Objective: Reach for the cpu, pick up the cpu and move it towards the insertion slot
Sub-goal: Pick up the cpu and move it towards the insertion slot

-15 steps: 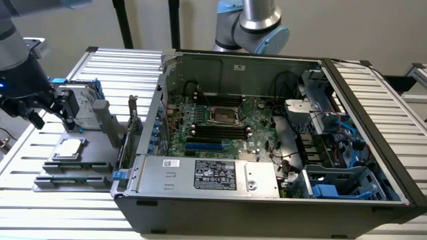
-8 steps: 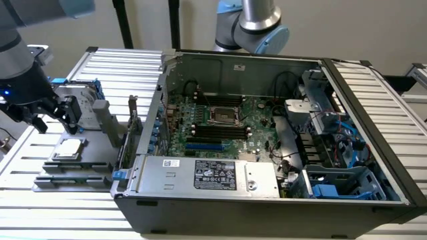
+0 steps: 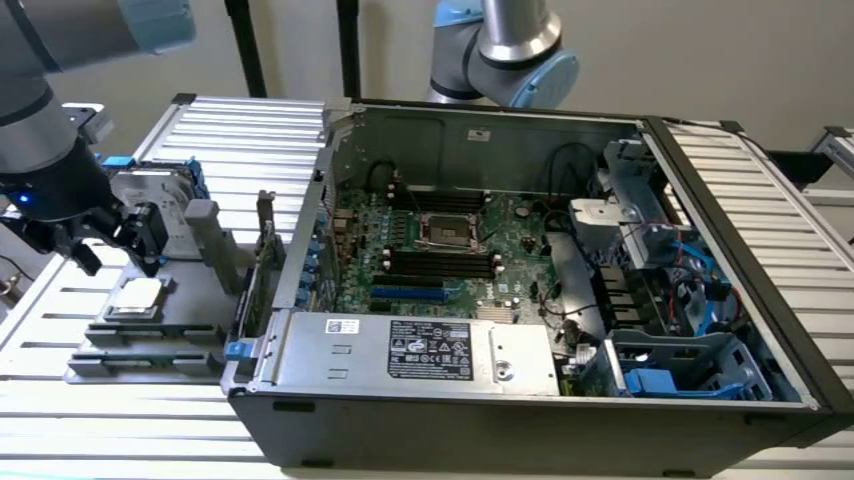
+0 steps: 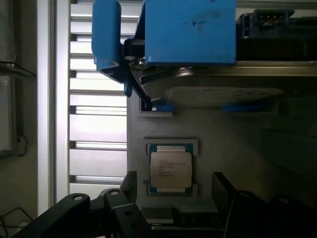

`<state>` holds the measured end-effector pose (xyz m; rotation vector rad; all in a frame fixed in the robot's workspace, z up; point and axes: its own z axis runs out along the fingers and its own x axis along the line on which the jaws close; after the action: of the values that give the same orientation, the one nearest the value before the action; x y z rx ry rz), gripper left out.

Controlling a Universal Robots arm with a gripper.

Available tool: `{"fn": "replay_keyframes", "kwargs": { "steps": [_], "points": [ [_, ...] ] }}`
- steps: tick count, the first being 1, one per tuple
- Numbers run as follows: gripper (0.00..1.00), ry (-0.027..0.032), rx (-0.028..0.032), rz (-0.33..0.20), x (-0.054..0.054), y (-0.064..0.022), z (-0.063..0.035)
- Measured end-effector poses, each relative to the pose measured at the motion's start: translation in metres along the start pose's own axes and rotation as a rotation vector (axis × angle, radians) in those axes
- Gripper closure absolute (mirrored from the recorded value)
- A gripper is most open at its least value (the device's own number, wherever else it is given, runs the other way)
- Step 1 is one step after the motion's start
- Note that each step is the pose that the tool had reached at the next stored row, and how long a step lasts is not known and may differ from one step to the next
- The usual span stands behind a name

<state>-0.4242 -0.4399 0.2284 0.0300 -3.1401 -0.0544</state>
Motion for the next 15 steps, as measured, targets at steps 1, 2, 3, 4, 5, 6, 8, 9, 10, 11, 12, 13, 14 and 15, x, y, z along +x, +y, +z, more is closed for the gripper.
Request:
{"fn": "replay_keyframes", "kwargs": {
  "steps": [1, 2, 3, 4, 5, 6, 8, 9, 10, 11, 12, 13, 14, 15],
  "points": [
    [0.29, -0.0001, 0.0000, 0.000, 0.000, -0.0001, 0.0018],
    [0.29, 0.0000, 0.0000, 0.000, 0.000, -0.0002, 0.0037],
    [0.29, 0.0001, 0.0000, 0.000, 0.000, -0.0003, 0.0055],
    [0.29, 0.0003, 0.0001, 0.000, 0.000, -0.0005, 0.0073],
    [0.29, 0.0003, 0.0000, 0.000, 0.000, -0.0006, 0.0091],
    [0.29, 0.0007, 0.0001, 0.000, 0.000, -0.0008, 0.0108],
    [0.29, 0.0012, 0.0000, 0.000, 0.000, -0.0013, 0.0145],
    [0.29, 0.0016, 0.0000, 0.000, 0.000, -0.0016, 0.0164],
    [0.29, 0.0020, 0.0000, 0.000, 0.000, -0.0018, 0.0181],
    [0.29, 0.0024, 0.0000, 0.000, 0.000, -0.0019, 0.0197],
    [0.29, 0.0028, 0.0000, 0.000, 0.000, -0.0021, 0.0213],
    [0.29, 0.0034, 0.0001, 0.000, 0.000, -0.0021, 0.0226],
    [0.29, 0.0040, 0.0003, 0.000, 0.000, -0.0022, 0.0239],
    [0.29, 0.0047, 0.0006, 0.000, 0.000, -0.0023, 0.0253]
  ]
}}
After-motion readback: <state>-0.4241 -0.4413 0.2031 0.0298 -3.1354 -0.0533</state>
